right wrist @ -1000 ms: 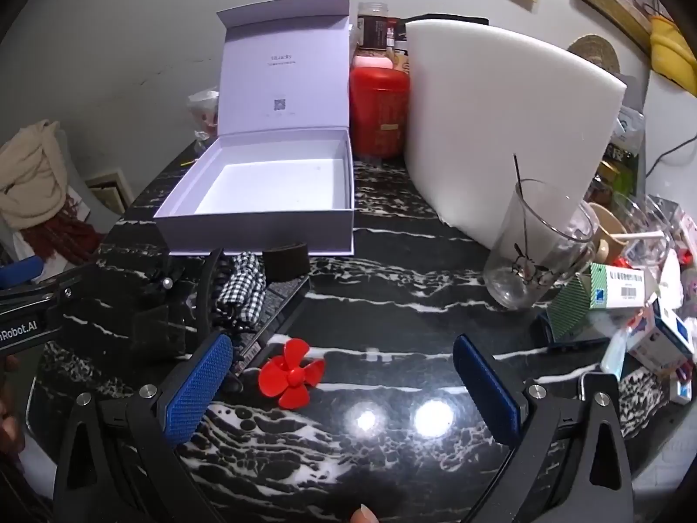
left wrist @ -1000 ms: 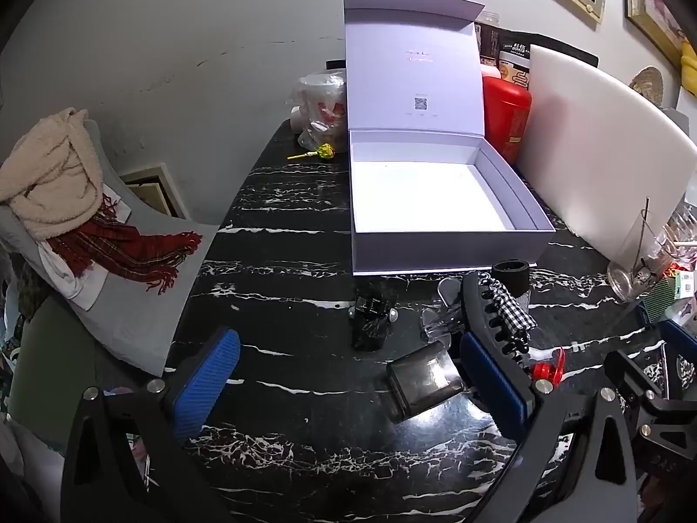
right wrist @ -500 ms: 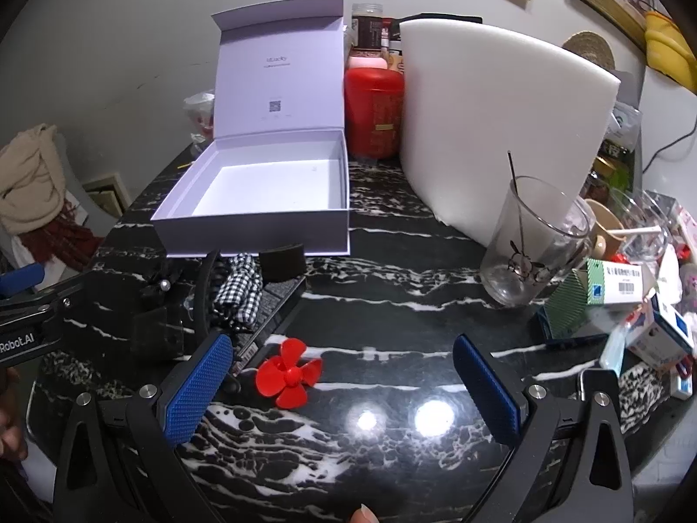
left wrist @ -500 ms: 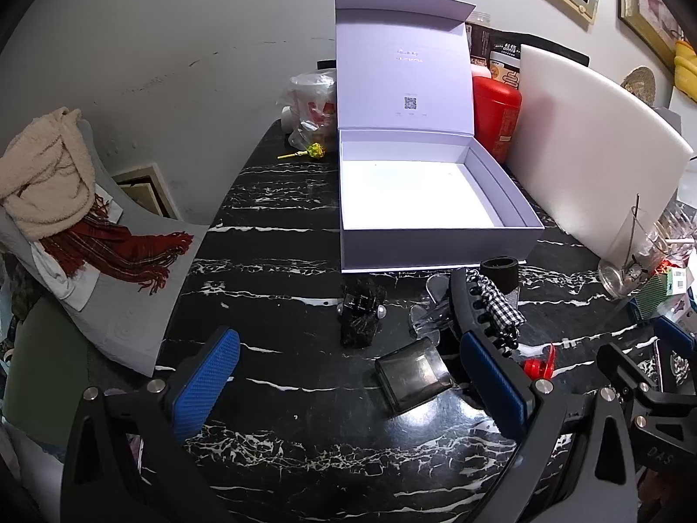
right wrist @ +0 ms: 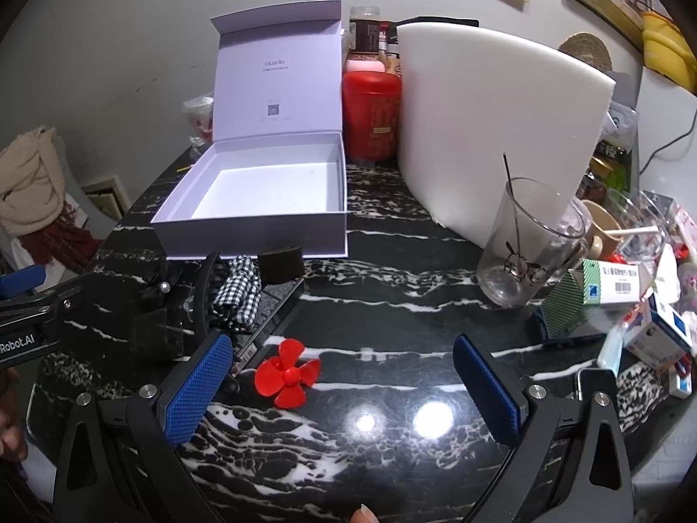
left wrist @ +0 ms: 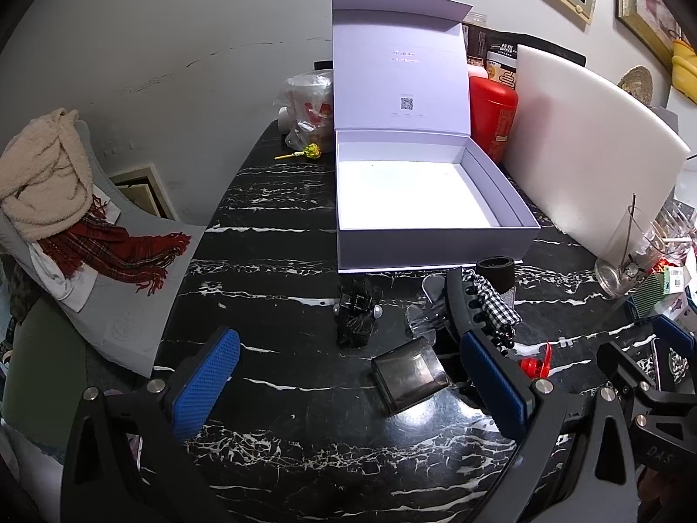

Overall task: Organize rigid objects
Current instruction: 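Move both tools toward the objects in front of the white box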

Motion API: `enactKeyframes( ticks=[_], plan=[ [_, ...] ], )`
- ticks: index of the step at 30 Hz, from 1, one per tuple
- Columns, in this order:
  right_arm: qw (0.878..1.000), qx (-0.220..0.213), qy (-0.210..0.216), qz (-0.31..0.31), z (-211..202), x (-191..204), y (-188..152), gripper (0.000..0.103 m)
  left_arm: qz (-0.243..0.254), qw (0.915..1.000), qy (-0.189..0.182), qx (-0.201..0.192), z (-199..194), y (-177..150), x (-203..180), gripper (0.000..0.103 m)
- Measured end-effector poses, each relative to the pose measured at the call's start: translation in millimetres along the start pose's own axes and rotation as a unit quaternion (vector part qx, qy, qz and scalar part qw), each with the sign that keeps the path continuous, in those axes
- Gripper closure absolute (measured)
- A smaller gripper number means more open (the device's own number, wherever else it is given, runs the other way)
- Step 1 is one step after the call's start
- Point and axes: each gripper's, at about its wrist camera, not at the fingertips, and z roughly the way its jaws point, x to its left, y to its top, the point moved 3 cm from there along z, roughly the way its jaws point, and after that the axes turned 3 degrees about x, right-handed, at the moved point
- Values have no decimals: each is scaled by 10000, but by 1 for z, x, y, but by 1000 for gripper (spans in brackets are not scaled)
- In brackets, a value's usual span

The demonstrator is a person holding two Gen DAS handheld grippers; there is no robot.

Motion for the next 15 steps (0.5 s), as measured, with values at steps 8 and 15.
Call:
enactKeyframes(
  ticks=[8, 15],
  plan=[
    [10000, -17, -4, -5, -2, 0, 0, 0, -1, 10000, -5, -1, -1, -1, -1, 0],
    [10000, -39, -8, 1, -3, -1, 0, 0, 11, 10000, -19, -15, -4, -2, -4, 0]
  ],
)
